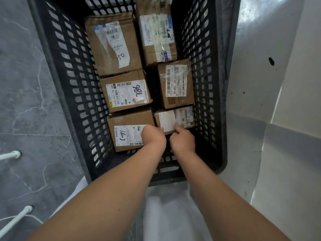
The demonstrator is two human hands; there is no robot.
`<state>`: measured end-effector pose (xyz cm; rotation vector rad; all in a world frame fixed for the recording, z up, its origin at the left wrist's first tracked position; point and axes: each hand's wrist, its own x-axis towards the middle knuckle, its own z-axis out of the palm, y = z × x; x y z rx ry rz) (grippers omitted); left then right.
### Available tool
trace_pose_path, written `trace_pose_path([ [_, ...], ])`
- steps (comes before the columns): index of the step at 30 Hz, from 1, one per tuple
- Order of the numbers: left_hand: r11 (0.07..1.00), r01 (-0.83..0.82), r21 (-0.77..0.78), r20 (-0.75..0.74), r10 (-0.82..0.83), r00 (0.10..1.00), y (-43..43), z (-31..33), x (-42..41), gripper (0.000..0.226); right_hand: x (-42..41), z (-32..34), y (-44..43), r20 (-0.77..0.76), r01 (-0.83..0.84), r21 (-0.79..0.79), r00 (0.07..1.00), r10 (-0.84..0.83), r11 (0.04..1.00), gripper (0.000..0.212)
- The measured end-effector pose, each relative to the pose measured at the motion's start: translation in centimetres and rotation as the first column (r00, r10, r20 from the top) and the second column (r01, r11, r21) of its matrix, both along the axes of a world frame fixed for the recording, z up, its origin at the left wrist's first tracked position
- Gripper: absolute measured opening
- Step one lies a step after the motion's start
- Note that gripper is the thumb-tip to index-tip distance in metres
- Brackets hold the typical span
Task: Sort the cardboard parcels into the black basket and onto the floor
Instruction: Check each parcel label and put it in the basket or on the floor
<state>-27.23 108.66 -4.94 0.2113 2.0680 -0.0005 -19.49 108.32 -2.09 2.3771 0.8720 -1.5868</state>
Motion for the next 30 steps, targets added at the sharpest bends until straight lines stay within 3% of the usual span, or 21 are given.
trace_pose_path([
  [3, 0.990, 0.134, 0.049, -0.039, -0.132, 0.991, 0.3, -0.5, -0.5, 0.013, -1.2, 0.5, -0.9, -0.076, -0.035, 0.053, 0.996, 0.039, 0.998, 0.047],
  [5, 0.959, 0.274, 0.074, -0.031, -0.272, 0.962, -0.1, -0.9, -0.7, 0.013, -1.1, 0.2, -0.9, -0.121, -0.159, 0.051, 0.979, 0.164, 0.986, 0.050],
  [9, 0.896, 0.441, 0.052, -0.023, -0.440, 0.898, 0.1, -1.8, -1.0, 0.012, -0.2, -0.1, -0.5, -0.228, -0.644, -0.096, 0.757, 0.613, 0.759, 0.078],
  [11, 0.860, 0.507, 0.058, -0.020, -0.506, 0.862, 1.1, -1.9, -0.8, 0.010, -0.1, -0.5, 0.1, -0.236, -0.737, -0.147, 0.674, 0.700, 0.660, 0.093],
  [14, 0.744, 0.666, 0.057, 0.006, -0.667, 0.745, 2.6, -1.4, -0.6, 0.015, -0.6, -1.3, 1.1, -0.243, -0.789, -0.224, 0.614, 0.751, 0.572, 0.100],
  [19, 0.660, 0.742, 0.115, -0.110, -0.734, 0.670, 3.1, -1.0, -0.5, 0.025, -1.7, -2.5, 0.7, -0.148, -0.620, -0.200, 0.784, 0.602, 0.759, 0.083],
  [22, 0.666, 0.735, 0.130, 0.004, -0.741, 0.671, 2.6, -0.1, -0.9, 0.030, -2.1, -1.3, 0.5, -0.073, -0.584, -0.229, 0.808, 0.584, 0.779, 0.062],
  [26, 0.705, 0.699, 0.120, 0.317, -0.695, 0.646, 2.4, 2.0, -2.2, 0.047, -3.3, 1.8, 0.3, -0.120, -0.592, -0.312, 0.800, 0.588, 0.743, 0.037],
  [30, 0.785, 0.586, 0.202, 0.226, -0.619, 0.752, 2.6, 5.3, -4.2, 0.046, -3.6, 6.1, 1.6, -0.103, -0.491, -0.143, 0.871, 0.480, 0.859, 0.023],
])
